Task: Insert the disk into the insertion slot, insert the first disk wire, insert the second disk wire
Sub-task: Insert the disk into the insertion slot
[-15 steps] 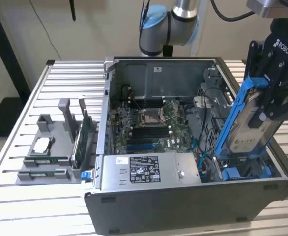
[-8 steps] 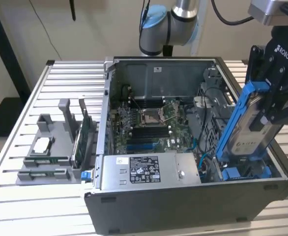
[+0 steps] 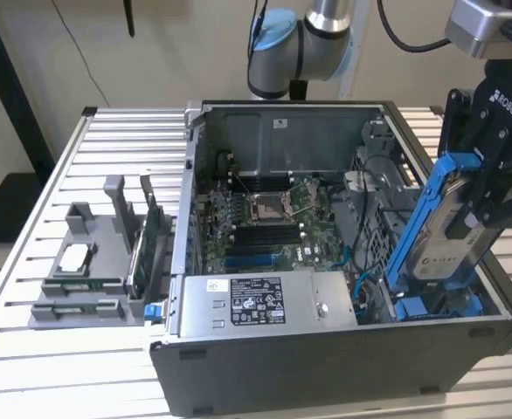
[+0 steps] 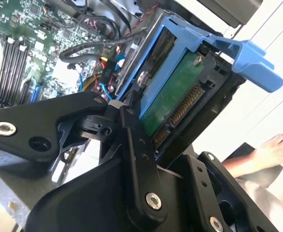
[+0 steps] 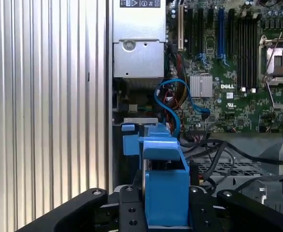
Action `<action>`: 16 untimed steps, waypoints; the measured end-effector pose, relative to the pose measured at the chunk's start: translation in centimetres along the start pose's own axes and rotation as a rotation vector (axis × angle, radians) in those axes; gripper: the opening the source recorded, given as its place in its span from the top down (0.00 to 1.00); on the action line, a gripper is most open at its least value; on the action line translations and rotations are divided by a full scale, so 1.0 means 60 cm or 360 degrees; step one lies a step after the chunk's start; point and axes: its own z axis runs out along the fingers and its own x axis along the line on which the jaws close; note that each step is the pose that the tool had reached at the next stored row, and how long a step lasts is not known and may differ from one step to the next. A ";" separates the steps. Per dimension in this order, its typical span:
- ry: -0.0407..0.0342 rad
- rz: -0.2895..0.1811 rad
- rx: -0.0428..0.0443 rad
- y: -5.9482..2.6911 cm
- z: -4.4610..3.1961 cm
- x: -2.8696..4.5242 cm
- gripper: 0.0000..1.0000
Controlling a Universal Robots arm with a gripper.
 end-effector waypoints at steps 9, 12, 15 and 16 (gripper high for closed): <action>0.0000 0.0000 -0.0004 -0.002 0.012 0.001 0.67; 0.0000 0.0000 -0.0004 -0.004 0.015 0.001 0.67; 0.0000 0.0000 -0.0004 -0.005 0.020 0.002 0.67; 0.0000 0.0000 -0.0004 -0.005 0.023 0.001 0.67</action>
